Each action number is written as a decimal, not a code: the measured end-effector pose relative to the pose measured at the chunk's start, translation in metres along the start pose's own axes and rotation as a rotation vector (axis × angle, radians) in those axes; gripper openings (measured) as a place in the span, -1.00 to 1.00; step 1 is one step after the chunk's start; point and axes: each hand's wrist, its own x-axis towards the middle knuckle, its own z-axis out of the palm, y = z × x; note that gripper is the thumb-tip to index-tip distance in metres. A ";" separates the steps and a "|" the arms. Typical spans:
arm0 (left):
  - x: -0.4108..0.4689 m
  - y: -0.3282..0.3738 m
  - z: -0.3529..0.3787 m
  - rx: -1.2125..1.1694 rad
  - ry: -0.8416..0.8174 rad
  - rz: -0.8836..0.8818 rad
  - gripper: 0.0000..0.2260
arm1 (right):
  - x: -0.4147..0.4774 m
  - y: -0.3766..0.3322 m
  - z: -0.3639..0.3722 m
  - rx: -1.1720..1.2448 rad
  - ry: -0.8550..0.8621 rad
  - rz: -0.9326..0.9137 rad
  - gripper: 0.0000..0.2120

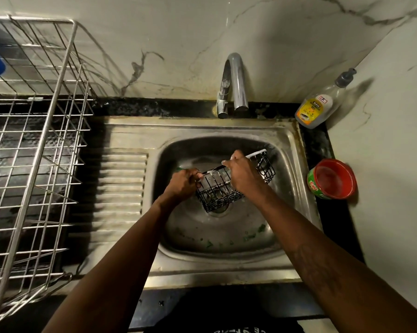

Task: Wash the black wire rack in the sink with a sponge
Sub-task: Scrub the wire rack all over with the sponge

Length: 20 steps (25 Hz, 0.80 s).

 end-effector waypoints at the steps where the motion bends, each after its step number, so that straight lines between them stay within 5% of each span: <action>1: 0.001 0.000 0.000 0.003 0.004 0.003 -0.84 | 0.001 0.000 0.001 -0.009 0.023 0.002 -0.64; 9: 0.002 -0.001 0.000 -0.012 0.001 -0.010 -0.85 | -0.007 -0.004 0.032 0.126 0.260 0.107 -0.88; 17: 0.001 -0.001 0.003 -0.031 0.006 -0.014 -0.86 | -0.015 -0.051 0.038 0.105 0.217 -0.023 -0.56; 20: 0.000 -0.002 0.002 -0.003 0.005 0.012 -0.84 | -0.004 -0.027 0.030 0.114 0.246 0.062 -0.64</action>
